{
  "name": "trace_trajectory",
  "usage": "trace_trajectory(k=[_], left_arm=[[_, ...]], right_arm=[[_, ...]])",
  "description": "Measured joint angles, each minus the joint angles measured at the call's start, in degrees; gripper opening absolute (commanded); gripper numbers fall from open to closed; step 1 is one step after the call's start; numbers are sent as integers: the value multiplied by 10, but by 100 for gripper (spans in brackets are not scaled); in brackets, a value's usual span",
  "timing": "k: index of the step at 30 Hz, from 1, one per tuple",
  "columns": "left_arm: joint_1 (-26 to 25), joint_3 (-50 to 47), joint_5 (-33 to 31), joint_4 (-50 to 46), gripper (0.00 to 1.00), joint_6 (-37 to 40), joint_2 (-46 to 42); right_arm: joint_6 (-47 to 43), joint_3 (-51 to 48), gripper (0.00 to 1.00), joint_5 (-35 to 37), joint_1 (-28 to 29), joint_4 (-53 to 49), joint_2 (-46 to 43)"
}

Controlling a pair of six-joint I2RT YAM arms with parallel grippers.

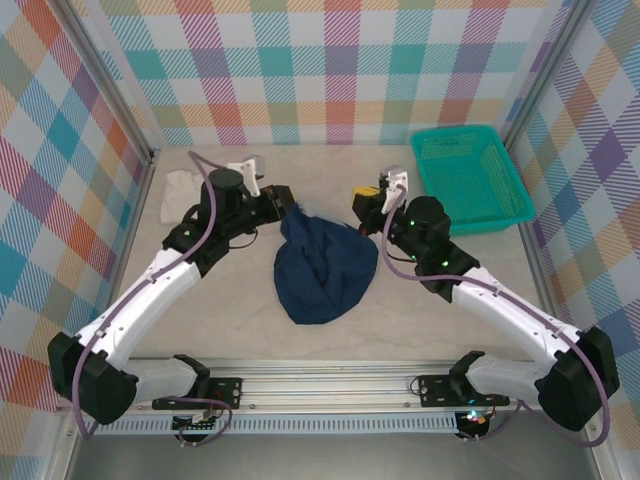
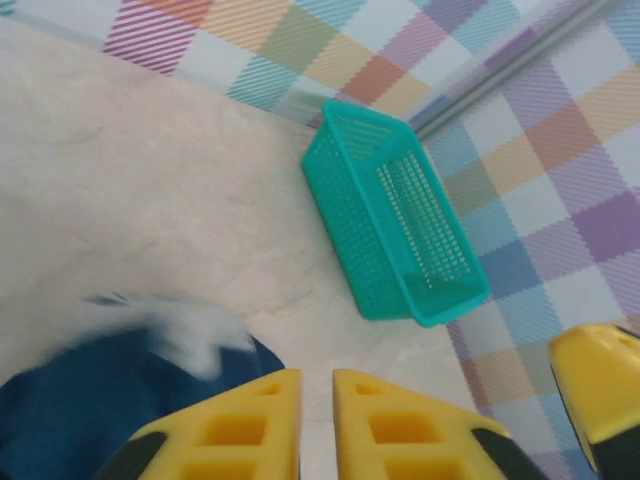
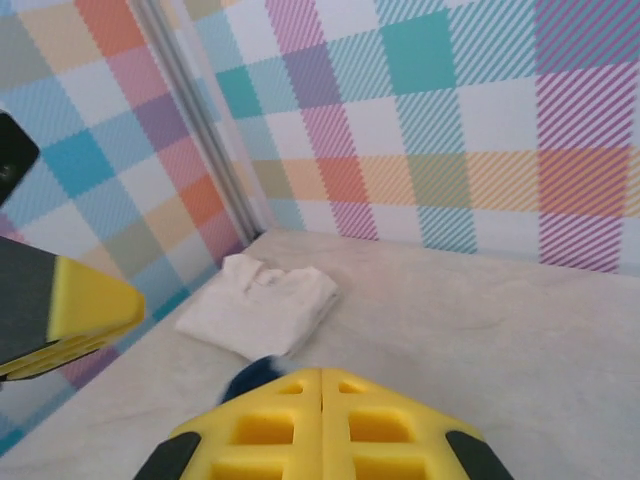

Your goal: Fold the inside-out t-shirt

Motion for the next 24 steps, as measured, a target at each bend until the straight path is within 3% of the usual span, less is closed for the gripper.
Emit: trace_trajectory(k=[3, 6, 8, 10, 14, 16, 20, 24], left_arm=[[1, -5, -2, -2, 0, 4, -15], [1, -3, -17, -14, 0, 13, -16], [4, -4, -42, -37, 0, 23, -17], [14, -17, -65, -52, 3, 30, -26], [69, -63, -80, -84, 41, 34, -49], [84, -88, -69, -88, 51, 25, -45], [87, -157, -7, -70, 61, 1, 11], [87, -194, 42, -45, 64, -15, 80]], right_arm=[[0, 1, 30, -32, 26, -9, 20], [-28, 1, 46, -39, 68, -29, 51], [-50, 4, 50, -38, 90, -51, 71], [-70, 17, 52, -37, 107, -76, 101], [-91, 44, 53, -25, 116, -103, 157], [-96, 44, 53, -18, 115, -113, 162], [-100, 44, 53, -10, 113, -117, 163], [-100, 44, 53, -8, 111, -118, 167]])
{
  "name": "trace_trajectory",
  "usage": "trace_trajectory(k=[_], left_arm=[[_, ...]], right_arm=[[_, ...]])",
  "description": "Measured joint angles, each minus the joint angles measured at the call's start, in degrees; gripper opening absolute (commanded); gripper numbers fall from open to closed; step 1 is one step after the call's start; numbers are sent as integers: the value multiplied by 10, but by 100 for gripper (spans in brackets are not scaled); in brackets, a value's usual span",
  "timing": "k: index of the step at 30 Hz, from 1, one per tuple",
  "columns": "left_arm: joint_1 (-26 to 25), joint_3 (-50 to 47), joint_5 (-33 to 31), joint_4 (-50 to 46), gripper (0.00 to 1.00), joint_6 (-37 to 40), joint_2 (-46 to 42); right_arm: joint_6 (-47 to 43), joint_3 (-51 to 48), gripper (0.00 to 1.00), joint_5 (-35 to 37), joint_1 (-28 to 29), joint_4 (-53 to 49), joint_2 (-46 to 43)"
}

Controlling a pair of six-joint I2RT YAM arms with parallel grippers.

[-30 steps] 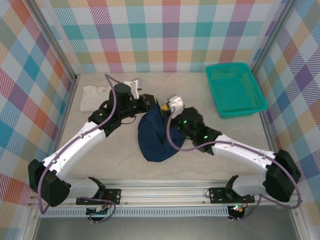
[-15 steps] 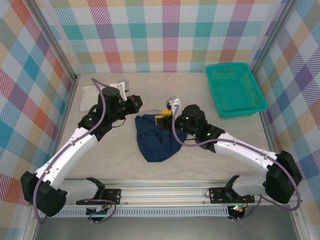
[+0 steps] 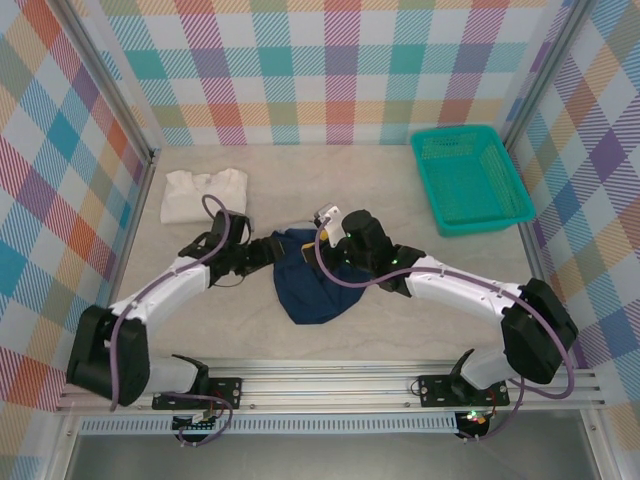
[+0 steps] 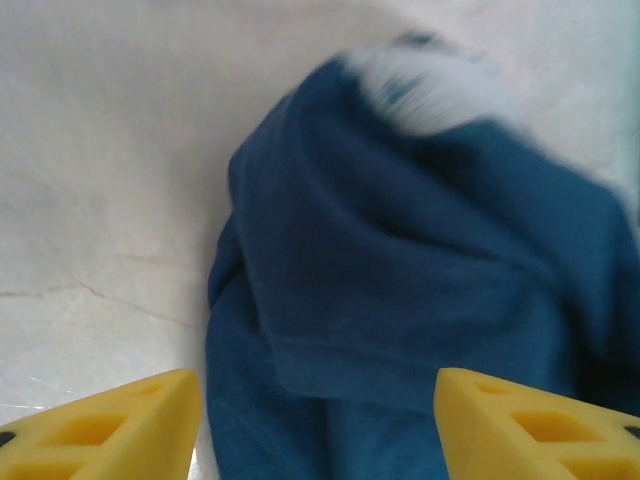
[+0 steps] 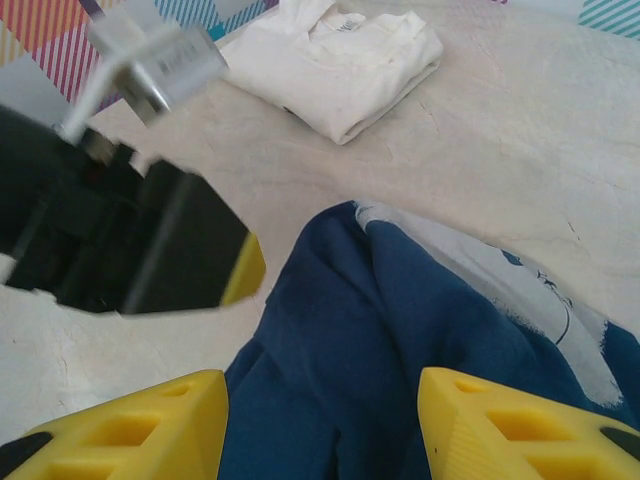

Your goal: Fold the inside-out t-shirt

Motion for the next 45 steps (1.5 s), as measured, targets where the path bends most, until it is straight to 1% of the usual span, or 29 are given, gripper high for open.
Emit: trace_trajectory(k=[3, 7, 16, 21, 23, 28, 33, 37, 40, 45], left_arm=[[0, 0, 23, 30, 64, -4, 38], [0, 0, 43, 72, 58, -13, 73], [0, 0, 69, 131, 24, -26, 89], [0, 0, 76, 136, 9, -25, 87], [0, 5, 77, 129, 5, -25, 81], [0, 45, 82, 86, 1, -21, 26], [-7, 113, 98, 67, 4, -21, -38], [-16, 143, 107, 61, 3, -21, -45], [-17, 144, 110, 48, 0, -21, -42], [-25, 146, 113, 40, 0, -26, -37]], right_arm=[[0, 0, 53, 0, 0, -5, 2], [0, 0, 53, 0, 0, -11, 2], [0, 0, 52, 0, 0, -14, 2], [0, 0, 52, 0, 0, -20, 2], [-1, 0, 53, 0, 0, -25, 2], [-17, -4, 57, -14, 0, -32, 1], [-21, -21, 59, -54, 0, -33, -3], [-21, -19, 59, -62, 0, -30, 2], [-19, -8, 59, -63, 0, -27, 21], [-8, 10, 60, -64, 0, -4, 62]])
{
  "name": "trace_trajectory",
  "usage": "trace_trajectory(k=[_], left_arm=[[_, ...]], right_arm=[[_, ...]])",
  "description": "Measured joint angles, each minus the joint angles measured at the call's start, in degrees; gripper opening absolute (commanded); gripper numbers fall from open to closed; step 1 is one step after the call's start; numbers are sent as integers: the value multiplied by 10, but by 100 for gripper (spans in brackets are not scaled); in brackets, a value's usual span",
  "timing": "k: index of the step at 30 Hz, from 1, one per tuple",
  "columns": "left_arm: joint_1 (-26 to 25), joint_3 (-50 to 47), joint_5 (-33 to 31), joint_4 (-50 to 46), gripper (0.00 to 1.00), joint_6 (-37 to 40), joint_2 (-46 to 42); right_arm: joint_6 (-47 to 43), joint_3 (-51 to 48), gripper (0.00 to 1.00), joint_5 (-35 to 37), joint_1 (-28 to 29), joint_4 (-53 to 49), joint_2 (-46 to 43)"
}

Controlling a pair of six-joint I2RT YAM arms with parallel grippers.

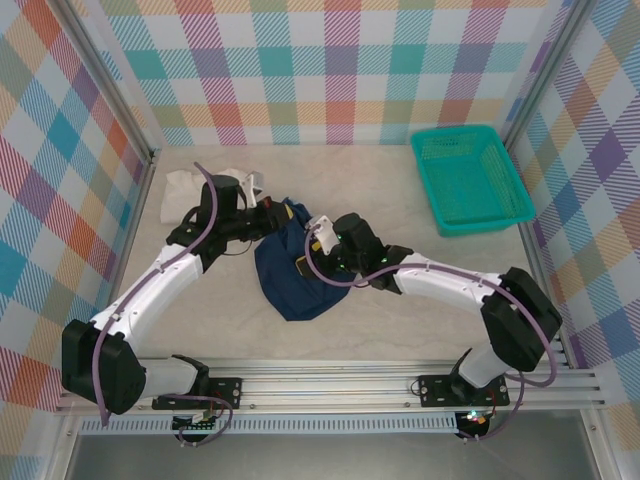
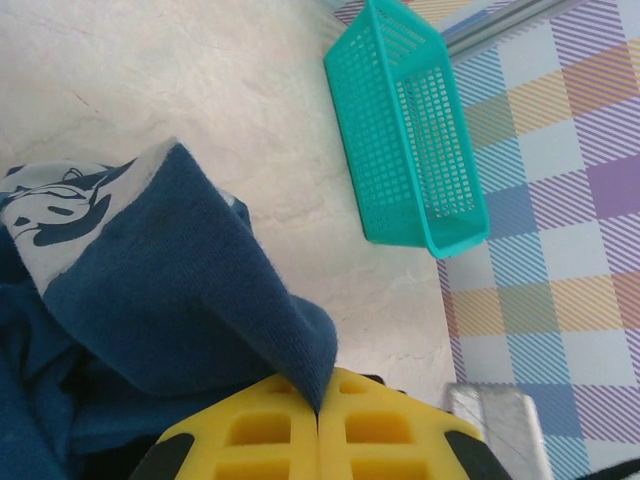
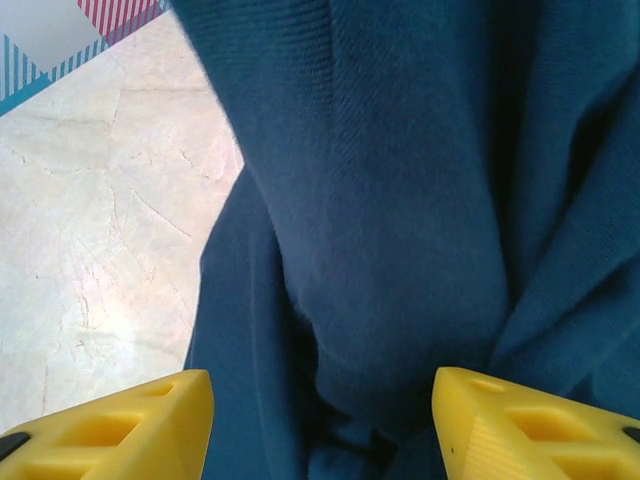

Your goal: Fold the inside-out t-shirt

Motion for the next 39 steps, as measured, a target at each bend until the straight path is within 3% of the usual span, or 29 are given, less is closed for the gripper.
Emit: trace_trajectory(k=[3, 4, 6, 9, 10, 15, 20, 25, 28, 31, 35, 39], left_arm=[[-12, 4, 4, 1, 0, 0, 0], [-14, 5, 4, 1, 0, 0, 0], [-14, 10, -1, 1, 0, 0, 0], [-15, 14, -6, -2, 2, 2, 1], [-15, 15, -11, -3, 8, 3, 1], [-15, 17, -75, -15, 50, 30, 0], [-17, -56, -113, -7, 65, 47, -63], [-39, -142, -106, 33, 68, 39, -93], [-69, -152, -99, 64, 60, 33, -59], [-82, -148, -98, 95, 30, 32, -23], [-81, -131, -126, 90, 4, 49, 6], [-56, -136, -144, 81, 0, 63, -1]], right_arm=[[9, 25, 55, -1, 0, 14, 31], [10, 34, 49, 0, 0, 21, 41], [19, 46, 23, 10, 0, 31, 52], [26, 49, 4, 14, -2, 46, 49], [29, 49, 1, 12, -4, 49, 45], [82, 27, 0, -23, -31, 54, -15], [162, 10, 0, -59, -85, 71, -66], [219, 7, 0, -78, -108, 78, -70], [237, 5, 0, -84, -108, 79, -70], [245, 4, 0, -88, -109, 78, -72], [240, 1, 0, -90, -123, 55, -100], [221, 0, 0, -109, -166, 41, -151]])
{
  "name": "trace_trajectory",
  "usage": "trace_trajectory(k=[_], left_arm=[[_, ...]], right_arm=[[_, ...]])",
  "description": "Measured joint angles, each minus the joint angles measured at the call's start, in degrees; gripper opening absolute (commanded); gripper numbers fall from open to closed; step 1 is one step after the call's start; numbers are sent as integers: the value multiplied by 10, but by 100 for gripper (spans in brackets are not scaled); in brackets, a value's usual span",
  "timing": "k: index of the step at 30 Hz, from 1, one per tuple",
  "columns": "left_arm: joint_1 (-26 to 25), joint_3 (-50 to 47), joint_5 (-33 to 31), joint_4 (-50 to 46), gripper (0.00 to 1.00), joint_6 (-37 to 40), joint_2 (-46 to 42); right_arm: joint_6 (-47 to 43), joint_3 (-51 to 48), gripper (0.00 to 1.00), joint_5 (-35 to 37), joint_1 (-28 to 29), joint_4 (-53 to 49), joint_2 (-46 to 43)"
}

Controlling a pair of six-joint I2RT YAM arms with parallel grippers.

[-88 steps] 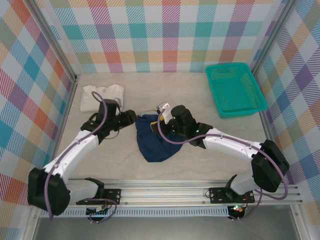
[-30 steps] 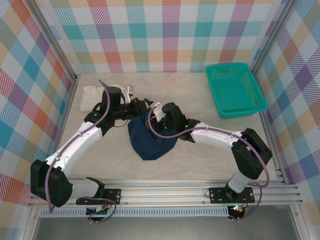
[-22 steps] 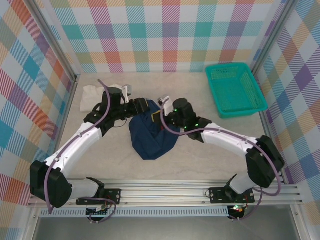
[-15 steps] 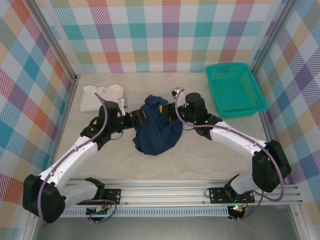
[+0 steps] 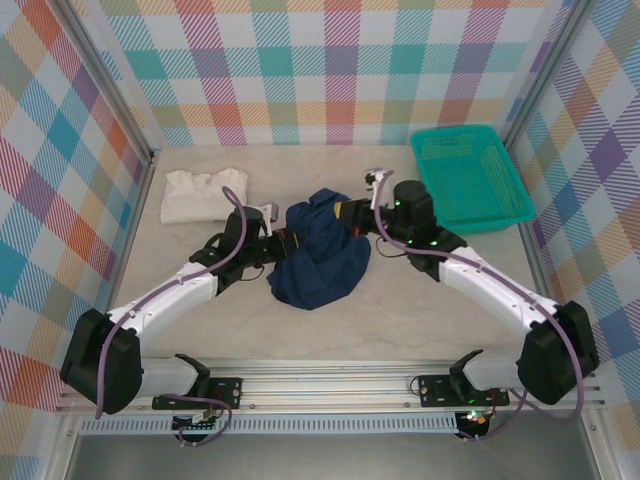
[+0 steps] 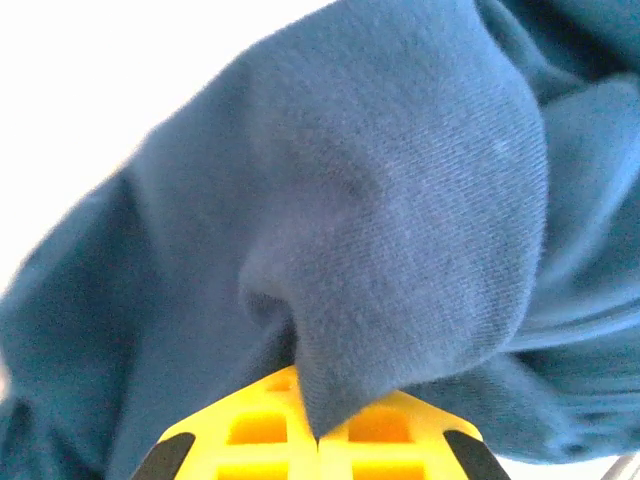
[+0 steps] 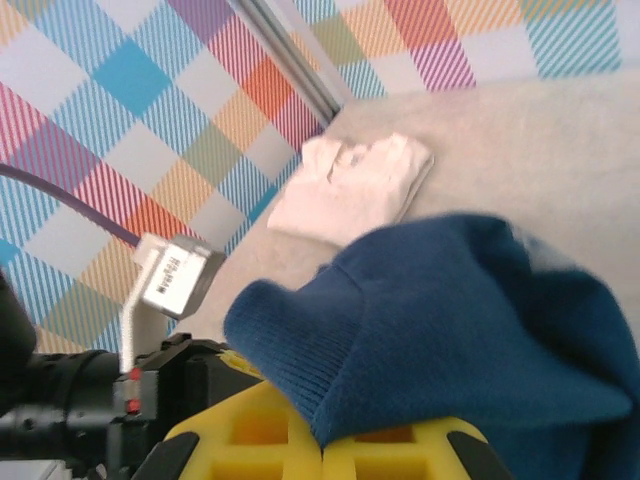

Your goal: Fold the inside-out t-shirt

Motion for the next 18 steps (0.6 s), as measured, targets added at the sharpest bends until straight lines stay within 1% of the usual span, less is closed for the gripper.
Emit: trace_trajectory(k=[3, 6, 8, 10, 12, 13, 16, 18], left_arm=[[27, -8, -14, -10, 0, 3, -12], [33, -8, -15, -15, 0, 13, -22], [33, -8, -14, -19, 9, 16, -20], [33, -8, -9, -19, 24, 24, -14], [36, -9, -10, -33, 42, 30, -9], [37, -12, -9, -34, 48, 30, -9], [39, -39, 1, -23, 61, 37, -40], [32, -58, 17, -10, 66, 47, -85]], right_arm=[[-21, 0, 0, -32, -28, -6, -33], [-38, 0, 0, -72, -40, -19, -47], [-44, 0, 0, -102, -45, -19, -47], [-45, -1, 0, -132, -50, -17, -45], [-45, -3, 0, -163, -54, -1, -40], [-45, -4, 0, -174, -55, 3, -38], [-48, -11, 0, -199, -57, 9, -33], [-51, -23, 0, -208, -58, 10, -33]])
